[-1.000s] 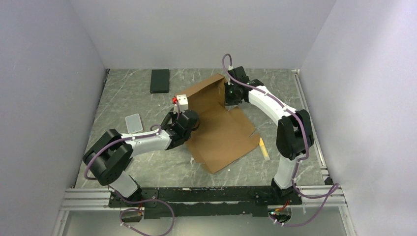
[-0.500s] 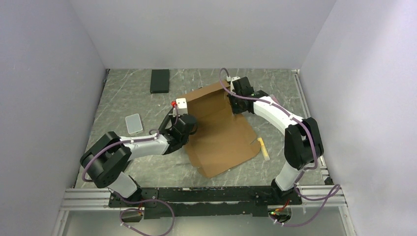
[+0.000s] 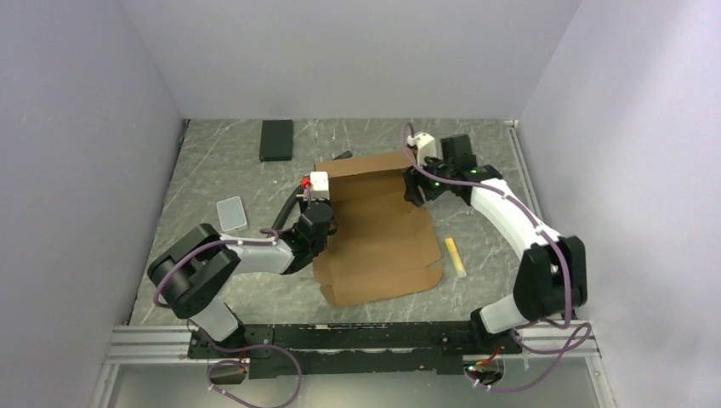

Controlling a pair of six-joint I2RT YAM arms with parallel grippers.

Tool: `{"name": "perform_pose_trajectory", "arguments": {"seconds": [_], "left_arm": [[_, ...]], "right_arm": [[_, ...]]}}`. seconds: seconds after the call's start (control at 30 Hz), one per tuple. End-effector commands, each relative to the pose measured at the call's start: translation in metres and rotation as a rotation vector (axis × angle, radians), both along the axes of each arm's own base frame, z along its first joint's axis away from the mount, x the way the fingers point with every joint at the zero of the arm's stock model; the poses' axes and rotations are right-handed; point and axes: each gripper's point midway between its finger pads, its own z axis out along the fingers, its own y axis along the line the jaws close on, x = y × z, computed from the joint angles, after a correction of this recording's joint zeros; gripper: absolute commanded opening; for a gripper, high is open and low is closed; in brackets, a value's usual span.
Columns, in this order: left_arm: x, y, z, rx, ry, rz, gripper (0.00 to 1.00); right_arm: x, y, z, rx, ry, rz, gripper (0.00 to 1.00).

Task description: Fold the paper box

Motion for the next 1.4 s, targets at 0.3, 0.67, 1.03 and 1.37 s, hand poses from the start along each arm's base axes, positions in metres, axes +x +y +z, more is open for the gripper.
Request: {"name": "perform_pose_trajectory", "arguments": {"seconds": [0.3,0.67,1.03,1.37], "left_arm": [[0.015,-0.014,0.028,0.016,-0.124,-0.017,0.00],[0.008,-0.015,0.018,-0.040,-0.064,-0.025,0.00],[0.005,-0.018,0.007,-0.085,-0.027,-0.030,0.00],[0.001,-0.025,0.002,-0.162,0.026,-0.039,0.00]], "right_arm": [[-0.029,-0.040,0.102,0.214,-0.298,0.247,0.74],[-0.008,-0.050,0.058,0.191,-0.503,0.346,0.86],[0.029,-0.027,0.028,0.187,-0.491,0.425,0.75],[0.044,-0.004,0.017,0.170,-0.528,0.328,0.47]]}}
